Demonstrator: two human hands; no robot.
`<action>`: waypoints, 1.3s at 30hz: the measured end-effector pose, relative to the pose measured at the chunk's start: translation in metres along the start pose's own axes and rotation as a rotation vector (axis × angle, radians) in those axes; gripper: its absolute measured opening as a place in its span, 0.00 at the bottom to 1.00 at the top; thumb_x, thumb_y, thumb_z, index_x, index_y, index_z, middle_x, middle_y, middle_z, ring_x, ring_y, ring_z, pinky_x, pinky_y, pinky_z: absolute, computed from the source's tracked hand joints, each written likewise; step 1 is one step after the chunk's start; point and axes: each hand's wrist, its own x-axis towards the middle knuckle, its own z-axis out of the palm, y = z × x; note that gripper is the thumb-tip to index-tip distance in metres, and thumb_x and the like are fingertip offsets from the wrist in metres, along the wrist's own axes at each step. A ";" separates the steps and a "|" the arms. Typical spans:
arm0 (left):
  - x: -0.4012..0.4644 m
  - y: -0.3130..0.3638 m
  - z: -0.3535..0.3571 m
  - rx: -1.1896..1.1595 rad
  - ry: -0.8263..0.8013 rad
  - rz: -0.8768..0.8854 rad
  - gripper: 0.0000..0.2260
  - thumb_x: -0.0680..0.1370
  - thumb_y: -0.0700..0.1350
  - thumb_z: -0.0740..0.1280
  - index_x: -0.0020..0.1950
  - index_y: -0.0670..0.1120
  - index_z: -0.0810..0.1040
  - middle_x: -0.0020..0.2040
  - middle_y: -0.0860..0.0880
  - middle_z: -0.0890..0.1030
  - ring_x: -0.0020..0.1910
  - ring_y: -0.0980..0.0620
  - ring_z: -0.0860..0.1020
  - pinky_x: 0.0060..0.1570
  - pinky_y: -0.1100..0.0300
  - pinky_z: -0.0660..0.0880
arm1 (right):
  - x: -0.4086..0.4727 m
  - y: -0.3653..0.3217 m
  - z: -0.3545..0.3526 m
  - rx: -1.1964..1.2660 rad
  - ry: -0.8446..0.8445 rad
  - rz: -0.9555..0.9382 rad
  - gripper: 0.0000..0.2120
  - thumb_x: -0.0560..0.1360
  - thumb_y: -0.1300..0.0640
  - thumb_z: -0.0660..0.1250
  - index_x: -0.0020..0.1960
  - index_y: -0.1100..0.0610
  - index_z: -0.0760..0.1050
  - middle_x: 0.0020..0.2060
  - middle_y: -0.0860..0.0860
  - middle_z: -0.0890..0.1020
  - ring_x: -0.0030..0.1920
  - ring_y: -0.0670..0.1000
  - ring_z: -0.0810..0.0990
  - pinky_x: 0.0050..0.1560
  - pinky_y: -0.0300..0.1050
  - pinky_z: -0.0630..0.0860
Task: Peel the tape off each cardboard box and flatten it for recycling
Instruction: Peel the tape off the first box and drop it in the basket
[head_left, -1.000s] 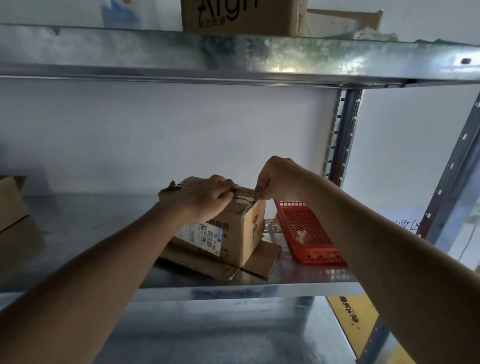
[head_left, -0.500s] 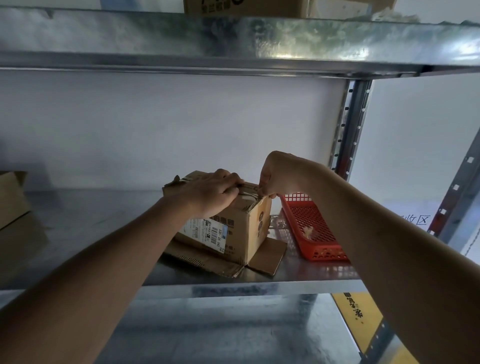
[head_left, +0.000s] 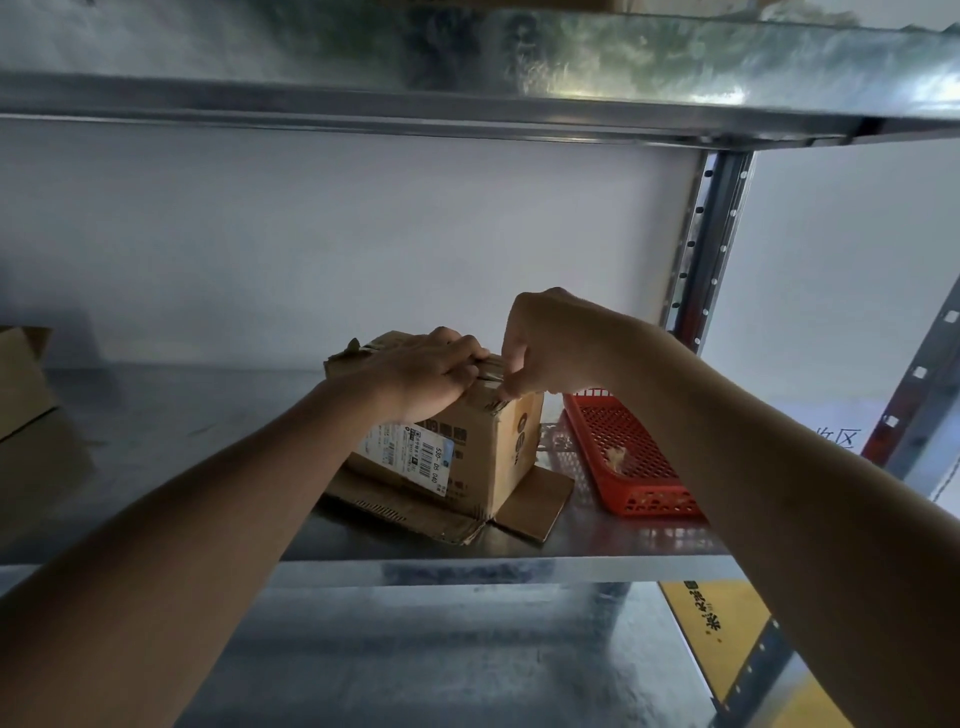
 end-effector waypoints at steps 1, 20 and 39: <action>-0.001 0.000 0.000 -0.002 0.000 0.001 0.14 0.87 0.56 0.52 0.72 0.63 0.68 0.73 0.55 0.68 0.70 0.50 0.68 0.64 0.45 0.66 | 0.001 -0.002 -0.002 -0.021 -0.024 0.000 0.07 0.74 0.52 0.78 0.49 0.53 0.87 0.37 0.50 0.87 0.38 0.50 0.86 0.49 0.46 0.84; -0.001 0.001 -0.001 0.020 -0.036 0.006 0.16 0.87 0.58 0.50 0.74 0.63 0.67 0.74 0.54 0.66 0.69 0.50 0.67 0.59 0.48 0.64 | 0.001 -0.015 -0.003 -0.157 -0.033 0.030 0.05 0.74 0.62 0.74 0.49 0.61 0.85 0.45 0.58 0.87 0.42 0.53 0.86 0.54 0.49 0.84; -0.001 0.000 -0.003 0.048 -0.028 0.017 0.17 0.86 0.58 0.50 0.74 0.62 0.67 0.75 0.54 0.67 0.70 0.50 0.68 0.61 0.46 0.63 | -0.003 0.003 0.018 -0.243 0.100 -0.133 0.07 0.73 0.52 0.76 0.47 0.53 0.82 0.42 0.46 0.82 0.46 0.48 0.81 0.47 0.48 0.81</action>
